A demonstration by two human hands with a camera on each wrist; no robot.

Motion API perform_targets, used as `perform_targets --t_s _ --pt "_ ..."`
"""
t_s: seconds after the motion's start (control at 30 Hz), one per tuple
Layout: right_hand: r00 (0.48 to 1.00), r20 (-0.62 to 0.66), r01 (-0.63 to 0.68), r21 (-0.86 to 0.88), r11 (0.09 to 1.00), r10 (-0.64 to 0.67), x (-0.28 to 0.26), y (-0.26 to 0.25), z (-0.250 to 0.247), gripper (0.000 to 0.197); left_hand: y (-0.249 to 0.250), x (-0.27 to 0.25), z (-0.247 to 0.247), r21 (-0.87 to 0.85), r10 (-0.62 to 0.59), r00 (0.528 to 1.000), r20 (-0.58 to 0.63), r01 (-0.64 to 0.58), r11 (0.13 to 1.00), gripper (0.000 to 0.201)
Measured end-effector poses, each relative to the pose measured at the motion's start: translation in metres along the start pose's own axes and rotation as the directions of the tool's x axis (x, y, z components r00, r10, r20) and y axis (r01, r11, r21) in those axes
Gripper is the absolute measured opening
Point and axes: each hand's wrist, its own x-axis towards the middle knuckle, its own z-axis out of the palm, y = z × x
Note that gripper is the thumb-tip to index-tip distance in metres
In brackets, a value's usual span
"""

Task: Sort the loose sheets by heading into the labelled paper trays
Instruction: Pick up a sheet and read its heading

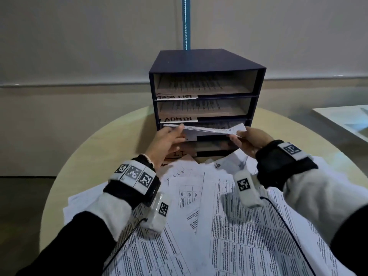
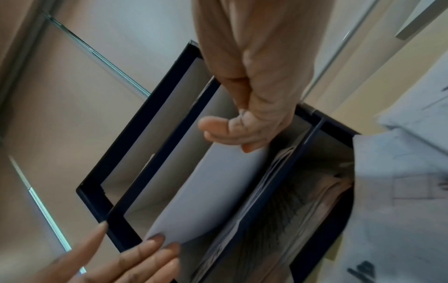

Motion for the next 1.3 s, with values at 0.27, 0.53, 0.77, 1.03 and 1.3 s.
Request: perform_targets --t_s 0.27,0.53,0.77,1.03,1.3 --pt "0.999 -0.028 0.024 -0.055 0.998 -0.026 0.029 0.007 0.029 0.025 -0.014 0.025 0.003 0.87 0.148 0.989 0.027 -0.096 0.483 0.05" --pt "0.993 -0.118 0.01 0.004 1.0 -0.009 0.051 0.021 0.03 0.042 -0.023 0.037 0.002 0.947 0.052 0.99 0.131 -0.141 0.287 0.055" --pt "0.987 -0.158 -0.087 -0.381 0.92 0.028 0.048 0.02 0.031 0.016 -0.029 0.045 0.004 0.948 -0.018 0.992 0.122 -0.111 0.299 0.061" --pt "0.998 -0.07 -0.052 -0.666 0.744 0.008 0.037 0.007 0.018 0.018 -0.025 0.046 0.005 0.963 -0.07 0.992 0.109 -0.088 0.254 0.072" --pt "0.978 0.178 0.201 -0.94 0.276 -0.106 -0.018 -0.005 0.0 0.012 0.01 0.014 0.017 0.936 -0.194 0.967 0.167 -0.093 0.34 0.062"
